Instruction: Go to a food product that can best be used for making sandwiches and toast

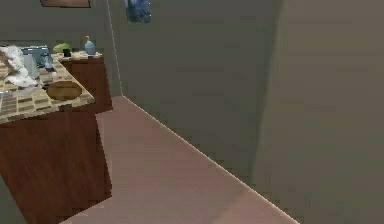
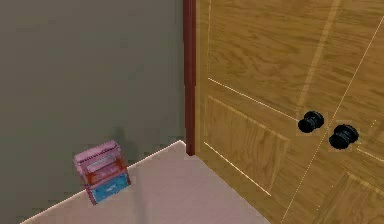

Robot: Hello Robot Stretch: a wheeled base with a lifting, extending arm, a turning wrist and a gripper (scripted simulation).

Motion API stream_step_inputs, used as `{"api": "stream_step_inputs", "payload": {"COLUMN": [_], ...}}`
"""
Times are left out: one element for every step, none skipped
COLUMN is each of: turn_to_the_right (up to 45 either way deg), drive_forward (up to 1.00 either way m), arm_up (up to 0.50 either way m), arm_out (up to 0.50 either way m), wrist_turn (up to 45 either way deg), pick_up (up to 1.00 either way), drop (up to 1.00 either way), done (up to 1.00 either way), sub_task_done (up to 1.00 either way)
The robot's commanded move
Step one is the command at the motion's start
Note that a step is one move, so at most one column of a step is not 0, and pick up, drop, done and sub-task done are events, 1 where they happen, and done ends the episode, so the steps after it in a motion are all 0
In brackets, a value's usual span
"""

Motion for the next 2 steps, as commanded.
{"api": "stream_step_inputs", "payload": {"turn_to_the_right": [-3.0,45.0], "drive_forward": [0.00,0.00], "arm_up": [0.00,0.00], "arm_out": [0.00,0.00], "wrist_turn": [0.0,0.0], "pick_up": [0.00,0.00], "drop": [0.00,0.00], "done": [0.00,0.00], "sub_task_done": [0.00,0.00]}}
